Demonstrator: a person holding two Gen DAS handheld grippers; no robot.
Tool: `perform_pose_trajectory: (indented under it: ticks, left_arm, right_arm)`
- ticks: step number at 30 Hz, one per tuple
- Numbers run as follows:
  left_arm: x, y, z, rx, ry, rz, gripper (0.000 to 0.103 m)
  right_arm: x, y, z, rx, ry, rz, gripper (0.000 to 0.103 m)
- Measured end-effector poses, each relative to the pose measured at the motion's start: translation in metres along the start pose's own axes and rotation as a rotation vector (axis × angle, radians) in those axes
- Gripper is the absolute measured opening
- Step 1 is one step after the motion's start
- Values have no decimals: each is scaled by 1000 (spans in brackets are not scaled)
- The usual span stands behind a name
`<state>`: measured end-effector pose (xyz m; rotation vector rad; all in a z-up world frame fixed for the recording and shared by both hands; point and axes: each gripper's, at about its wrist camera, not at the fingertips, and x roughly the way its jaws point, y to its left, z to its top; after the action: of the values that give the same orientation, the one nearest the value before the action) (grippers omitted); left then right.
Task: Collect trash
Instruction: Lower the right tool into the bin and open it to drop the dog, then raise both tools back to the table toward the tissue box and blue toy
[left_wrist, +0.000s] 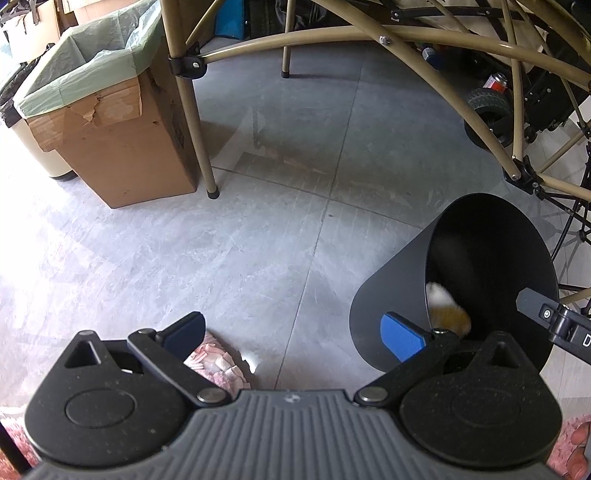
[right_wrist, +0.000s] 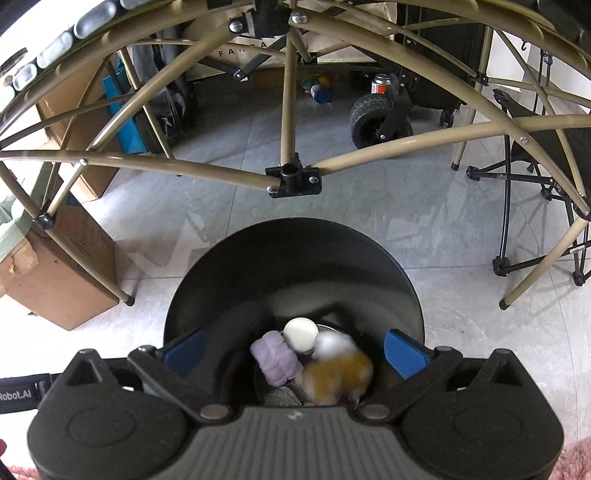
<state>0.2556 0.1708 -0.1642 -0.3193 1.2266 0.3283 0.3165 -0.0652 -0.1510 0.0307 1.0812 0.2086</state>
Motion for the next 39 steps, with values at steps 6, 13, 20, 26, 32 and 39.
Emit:
perform_pose_trajectory:
  ticks: [6,13,20,26,32,39]
  left_arm:
    - [0,0,0,3,2,-4,103]
    - [-1,-1,1,3,1,-5,103]
    - [-6,-6,0,15,-7,-14,103]
    - [-18,-17,1,27,-36,-21,103]
    - [-45,-34,2,42,-128,-30,103]
    - [-80,-60,4,67,-251,-81,103]
  right_arm:
    - [0,0,0,0,3,0,103]
    - [0,-1,-1,-1,6,0,103]
    - [-3,-2,-2,1,-2,7,103]
    - [-12,-2,-5,-10,-15,27,103]
    - [-27,-12,-5,-2,-63,40,103]
    - [-54,-34,-7,19,-176,46,103]
